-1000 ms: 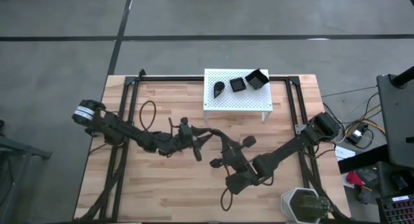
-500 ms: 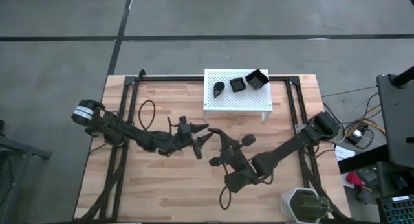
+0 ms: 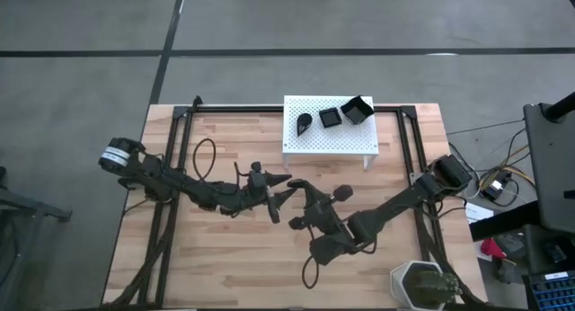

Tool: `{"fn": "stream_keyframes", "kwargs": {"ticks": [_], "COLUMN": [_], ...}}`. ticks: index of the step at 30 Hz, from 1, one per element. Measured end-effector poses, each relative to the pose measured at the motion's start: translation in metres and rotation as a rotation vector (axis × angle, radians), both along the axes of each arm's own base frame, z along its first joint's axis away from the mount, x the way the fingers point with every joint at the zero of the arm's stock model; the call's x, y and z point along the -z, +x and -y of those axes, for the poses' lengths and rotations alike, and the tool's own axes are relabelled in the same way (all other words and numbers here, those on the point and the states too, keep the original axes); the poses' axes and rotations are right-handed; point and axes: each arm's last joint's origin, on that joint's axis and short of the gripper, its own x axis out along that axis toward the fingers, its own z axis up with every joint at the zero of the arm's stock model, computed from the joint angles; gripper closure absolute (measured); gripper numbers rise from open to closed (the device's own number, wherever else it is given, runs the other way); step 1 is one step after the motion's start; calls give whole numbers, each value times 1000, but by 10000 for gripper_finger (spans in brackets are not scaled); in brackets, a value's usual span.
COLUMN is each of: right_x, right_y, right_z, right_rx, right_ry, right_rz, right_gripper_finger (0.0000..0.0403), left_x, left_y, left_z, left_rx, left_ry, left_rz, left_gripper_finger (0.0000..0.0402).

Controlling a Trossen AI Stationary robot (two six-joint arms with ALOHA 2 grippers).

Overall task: Pick & Place Mini shaped plates
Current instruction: Stack the drop shaped plate on top of the drop shaped plate on the shelf

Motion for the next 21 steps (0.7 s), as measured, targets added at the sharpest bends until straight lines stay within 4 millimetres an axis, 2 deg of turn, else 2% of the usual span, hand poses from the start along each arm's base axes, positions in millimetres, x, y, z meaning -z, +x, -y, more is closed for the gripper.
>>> {"fn": "stream_keyframes", "kwargs": {"ticks": [6, 16, 21], "right_x": [-3, -6, -6], "right_y": [2, 2, 1], "right_z": [1, -1, -3], "right_rx": [7, 5, -1], "right_ry": [4, 5, 7], "right_rz": [9, 15, 18], "right_gripper_finger": [395, 394, 394], "left_x": [0, -2, -2], "left_y": [0, 1, 1], "left_z": [-1, -2, -2], "left_rx": [-4, -8, -7], "left_ry": [-8, 17, 21], "left_rz": [1, -4, -1], "left_gripper_finger": [202, 264, 275]}}
